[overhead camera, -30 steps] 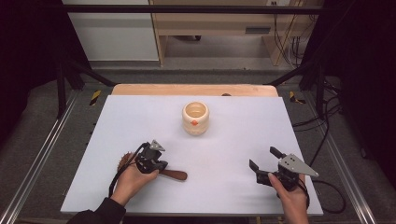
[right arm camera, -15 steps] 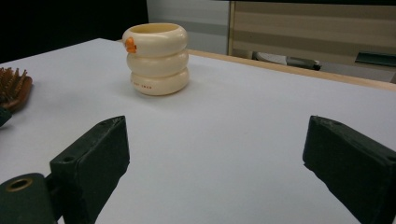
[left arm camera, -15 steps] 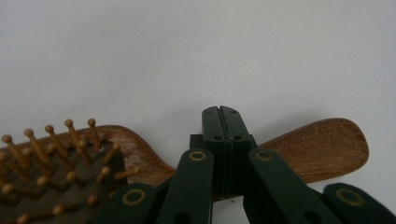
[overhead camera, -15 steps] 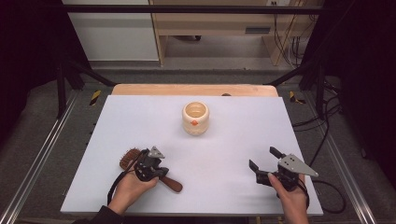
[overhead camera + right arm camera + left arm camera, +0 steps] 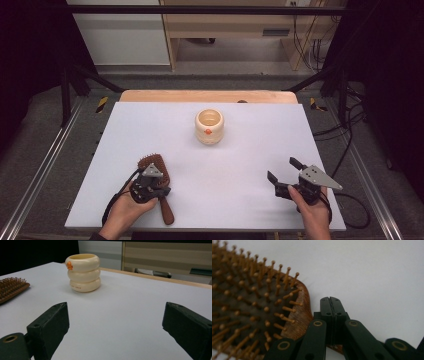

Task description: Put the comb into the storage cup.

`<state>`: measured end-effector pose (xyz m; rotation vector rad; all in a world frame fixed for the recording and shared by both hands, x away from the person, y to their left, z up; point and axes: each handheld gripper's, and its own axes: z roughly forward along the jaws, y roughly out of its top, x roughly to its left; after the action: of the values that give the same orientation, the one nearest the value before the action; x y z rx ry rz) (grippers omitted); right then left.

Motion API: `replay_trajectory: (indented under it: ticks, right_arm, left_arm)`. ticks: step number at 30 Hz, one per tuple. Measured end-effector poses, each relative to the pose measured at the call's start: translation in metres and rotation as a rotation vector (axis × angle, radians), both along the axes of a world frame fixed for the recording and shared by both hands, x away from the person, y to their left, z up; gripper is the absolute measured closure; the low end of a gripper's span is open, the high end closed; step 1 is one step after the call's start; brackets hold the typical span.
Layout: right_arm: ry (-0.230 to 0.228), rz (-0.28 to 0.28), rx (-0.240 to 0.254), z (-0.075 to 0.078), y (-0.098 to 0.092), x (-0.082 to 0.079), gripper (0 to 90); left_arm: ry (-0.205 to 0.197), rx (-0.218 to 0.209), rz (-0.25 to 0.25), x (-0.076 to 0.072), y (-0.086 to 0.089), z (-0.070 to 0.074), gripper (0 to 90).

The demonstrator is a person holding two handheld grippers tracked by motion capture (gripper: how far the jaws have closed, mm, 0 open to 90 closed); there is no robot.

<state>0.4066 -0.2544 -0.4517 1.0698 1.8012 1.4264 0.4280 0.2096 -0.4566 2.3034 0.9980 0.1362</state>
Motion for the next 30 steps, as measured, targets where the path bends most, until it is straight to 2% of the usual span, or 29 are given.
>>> replay_trajectory:
  ticks: [8,21,24,30]
  right_arm:
    - [0.000,0.004,-0.007,0.000,0.001,0.000,7.3]
    - [0.002,0.002,-0.005,0.000,0.001,0.000,7.2]
    - [0.000,0.002,-0.006,0.000,0.001,0.000,7.3]
    - [0.005,0.003,-0.008,-0.001,0.002,0.001,7.3]
  left_arm:
    - [-0.003,0.008,0.019,-0.008,0.020,0.000,89.7]
    - [-0.014,0.016,0.062,-0.012,0.045,0.002,89.6]
    - [-0.016,0.013,0.078,-0.012,0.049,0.000,89.6]
    - [-0.019,0.016,0.077,-0.012,0.052,-0.002,89.7]
